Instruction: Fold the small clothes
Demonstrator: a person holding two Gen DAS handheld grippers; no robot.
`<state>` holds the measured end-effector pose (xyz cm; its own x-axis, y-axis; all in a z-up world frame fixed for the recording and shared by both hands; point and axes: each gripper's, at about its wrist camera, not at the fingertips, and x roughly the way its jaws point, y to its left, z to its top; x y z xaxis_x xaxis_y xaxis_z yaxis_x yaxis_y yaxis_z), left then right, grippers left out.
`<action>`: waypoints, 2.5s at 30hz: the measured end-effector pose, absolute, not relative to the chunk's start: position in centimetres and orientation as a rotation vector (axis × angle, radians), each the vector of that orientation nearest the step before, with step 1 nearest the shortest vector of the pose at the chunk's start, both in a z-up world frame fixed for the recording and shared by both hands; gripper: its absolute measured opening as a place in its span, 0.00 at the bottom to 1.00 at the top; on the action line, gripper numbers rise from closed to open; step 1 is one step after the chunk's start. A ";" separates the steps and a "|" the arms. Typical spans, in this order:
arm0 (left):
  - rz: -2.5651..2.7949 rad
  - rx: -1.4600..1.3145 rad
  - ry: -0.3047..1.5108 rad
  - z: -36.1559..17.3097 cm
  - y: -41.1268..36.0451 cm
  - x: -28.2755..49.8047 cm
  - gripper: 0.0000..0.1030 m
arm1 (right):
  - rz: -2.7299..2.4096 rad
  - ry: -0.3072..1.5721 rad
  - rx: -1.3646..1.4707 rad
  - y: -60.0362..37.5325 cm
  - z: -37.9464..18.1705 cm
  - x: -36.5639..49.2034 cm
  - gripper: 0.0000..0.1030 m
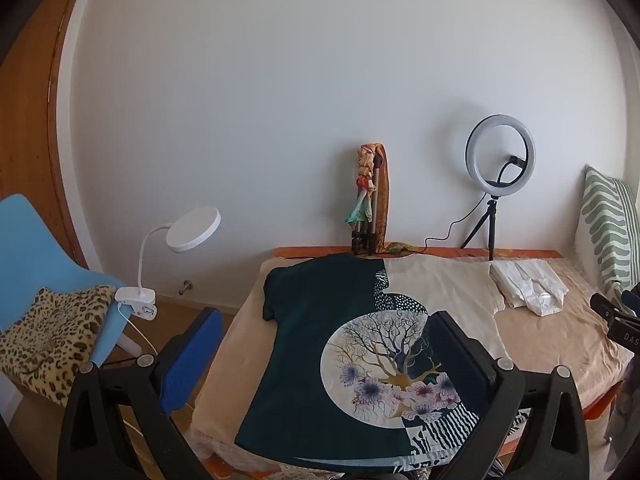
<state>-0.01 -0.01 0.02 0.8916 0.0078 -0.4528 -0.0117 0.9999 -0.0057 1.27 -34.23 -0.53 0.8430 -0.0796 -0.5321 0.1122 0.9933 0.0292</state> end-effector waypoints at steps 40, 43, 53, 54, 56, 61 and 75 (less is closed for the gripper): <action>0.039 -0.013 0.441 0.8 0.5 -0.8 1.00 | -0.105 0.538 0.063 -34.0 -0.1 1.2 1.00; 0.043 -0.012 0.444 0.8 0.5 -0.9 1.00 | -0.104 0.543 0.066 -34.2 -0.2 1.2 1.00; 0.042 -0.013 0.436 1.0 0.4 -1.2 1.00 | -0.111 0.535 0.052 -34.1 0.2 1.1 1.00; 0.040 -0.013 0.436 1.1 0.4 -1.2 1.00 | -0.111 0.533 0.052 -34.0 0.2 1.0 1.00; 0.041 -0.013 0.436 1.0 0.4 -1.1 1.00 | -0.111 0.535 0.052 -34.0 0.2 1.1 1.00; 0.039 -0.011 0.436 1.0 0.3 -1.2 1.00 | -0.112 0.535 0.049 -34.0 0.1 1.0 1.00; 0.042 -0.011 0.436 0.9 0.3 -1.3 1.00 | -0.113 0.535 0.047 -34.0 0.1 1.0 1.00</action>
<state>-1.28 0.27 0.87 0.9057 0.0379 -0.4222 -0.0428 0.9991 -0.0020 1.05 -33.95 0.13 0.8544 -0.0950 -0.5108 0.1197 0.9927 0.0156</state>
